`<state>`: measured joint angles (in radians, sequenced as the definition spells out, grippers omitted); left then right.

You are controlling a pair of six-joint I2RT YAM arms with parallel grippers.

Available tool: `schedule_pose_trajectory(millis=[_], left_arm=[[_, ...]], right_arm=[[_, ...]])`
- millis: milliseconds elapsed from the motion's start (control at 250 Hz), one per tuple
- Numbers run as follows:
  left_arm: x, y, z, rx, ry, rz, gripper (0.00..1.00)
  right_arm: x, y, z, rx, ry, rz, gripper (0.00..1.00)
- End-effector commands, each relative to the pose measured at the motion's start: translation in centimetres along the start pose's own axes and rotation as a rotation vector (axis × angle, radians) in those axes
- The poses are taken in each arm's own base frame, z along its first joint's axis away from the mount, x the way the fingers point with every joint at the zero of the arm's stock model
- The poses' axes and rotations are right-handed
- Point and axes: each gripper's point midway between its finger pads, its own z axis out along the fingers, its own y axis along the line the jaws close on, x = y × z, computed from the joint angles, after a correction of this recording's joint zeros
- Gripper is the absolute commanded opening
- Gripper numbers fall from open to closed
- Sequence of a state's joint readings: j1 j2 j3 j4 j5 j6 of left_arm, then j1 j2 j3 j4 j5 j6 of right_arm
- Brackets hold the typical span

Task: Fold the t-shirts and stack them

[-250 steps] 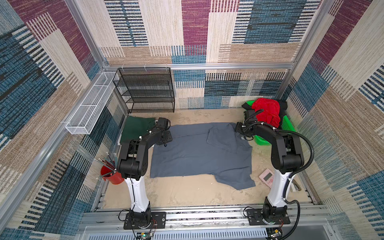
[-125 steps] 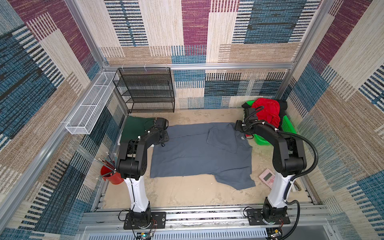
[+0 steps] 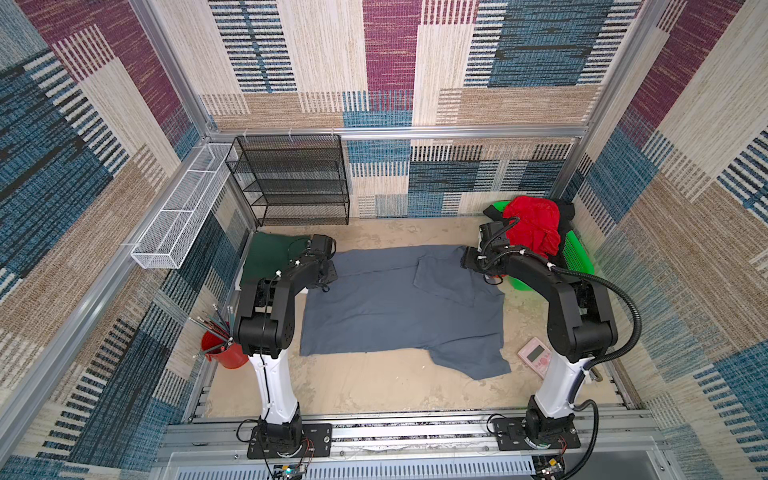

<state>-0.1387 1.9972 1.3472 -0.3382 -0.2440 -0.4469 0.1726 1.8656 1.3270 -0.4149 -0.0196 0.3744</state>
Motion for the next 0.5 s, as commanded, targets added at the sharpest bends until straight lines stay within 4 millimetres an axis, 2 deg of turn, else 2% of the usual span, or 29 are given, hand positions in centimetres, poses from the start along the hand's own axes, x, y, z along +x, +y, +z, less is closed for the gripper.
schedule_pose_trajectory(millis=[0, 88, 232, 292, 440, 496], left_arm=[[-0.4, -0.3, 0.1, 0.011, 0.005, 0.002, 0.17], [-0.4, -0.2, 0.2, 0.008, 0.009, 0.005, 0.16], [-0.2, 0.0, 0.4, 0.000, 0.021, 0.010, 0.14], [-0.3, 0.2, 0.2, -0.003, 0.017, 0.008, 0.23], [0.0, 0.5, -0.2, 0.000, -0.004, -0.001, 0.23], [0.1, 0.7, 0.0, -0.005, -0.005, -0.010, 0.26]], right_arm=[[0.4, 0.4, -0.1, -0.017, -0.004, 0.011, 0.70], [1.2, 0.0, 0.1, -0.008, 0.010, 0.014, 0.70], [1.4, -0.1, 0.1, -0.008, 0.010, 0.017, 0.70], [1.4, -0.1, 0.1, -0.010, 0.012, 0.017, 0.70], [1.6, 0.0, 0.3, -0.018, 0.022, 0.018, 0.70], [1.5, 0.1, 0.4, -0.021, 0.021, 0.017, 0.70]])
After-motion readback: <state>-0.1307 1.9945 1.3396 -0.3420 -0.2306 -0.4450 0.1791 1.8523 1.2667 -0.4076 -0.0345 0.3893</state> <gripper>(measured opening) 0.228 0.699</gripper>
